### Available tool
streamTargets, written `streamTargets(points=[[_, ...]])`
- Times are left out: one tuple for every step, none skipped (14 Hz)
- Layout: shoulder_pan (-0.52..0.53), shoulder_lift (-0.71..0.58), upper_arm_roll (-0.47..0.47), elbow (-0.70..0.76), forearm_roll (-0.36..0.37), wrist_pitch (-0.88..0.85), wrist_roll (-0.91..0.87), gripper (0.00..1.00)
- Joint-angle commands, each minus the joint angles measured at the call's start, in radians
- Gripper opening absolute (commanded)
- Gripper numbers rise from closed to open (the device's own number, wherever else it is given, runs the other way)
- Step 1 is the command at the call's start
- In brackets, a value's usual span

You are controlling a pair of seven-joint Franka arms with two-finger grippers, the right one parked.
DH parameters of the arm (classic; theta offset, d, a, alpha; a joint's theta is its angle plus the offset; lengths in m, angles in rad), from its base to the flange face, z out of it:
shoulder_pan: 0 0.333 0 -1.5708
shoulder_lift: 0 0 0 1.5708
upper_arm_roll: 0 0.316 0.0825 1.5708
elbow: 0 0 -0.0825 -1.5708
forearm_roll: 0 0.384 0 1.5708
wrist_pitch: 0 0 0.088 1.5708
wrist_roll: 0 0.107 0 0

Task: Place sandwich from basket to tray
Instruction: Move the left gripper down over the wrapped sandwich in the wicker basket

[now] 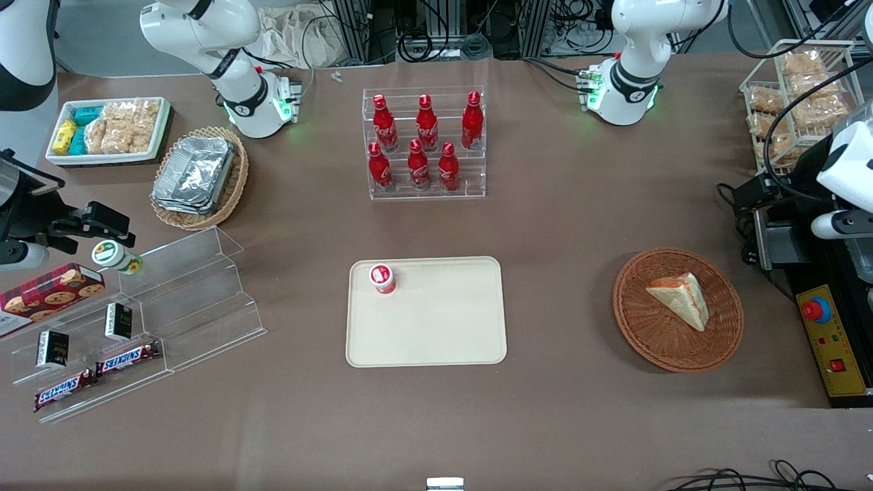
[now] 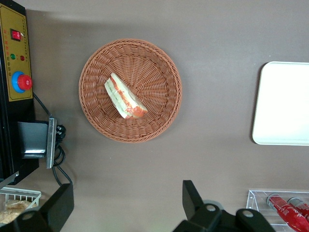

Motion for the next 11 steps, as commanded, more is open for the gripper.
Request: streamTargets(points=[[-0.003,0.015,-0.002,0.039,-0.006,-0.034,0.005,1.0],[-0.003,0.016,-0.002,0.04,-0.006,-0.034,0.005,1.0],[-0.003,0.016,-0.002,0.039,-0.003,-0.034,0.005,1.0],[0.0,0.019,0.001,0.036,-0.009,-0.034,0.002,1.0],[0.011,0.024,0.007,0.028,-0.015,-0.034,0.002,1.0],[0.021,0.042,0.01,0.022,-0.015,-0.046,-0.027,1.0],[0.025,0.068,0.012,0.016,-0.013,-0.043,-0.093,1.0],[0.026,0.109,0.012,0.017,-0.012,-0.038,-0.203,1.0],[0.026,0.146,0.012,0.016,-0.006,-0.026,-0.292,1.0],[0.026,0.181,0.012,0.004,0.002,0.011,-0.351,1.0],[0.028,0.197,0.012,-0.031,0.002,0.056,-0.389,1.0]])
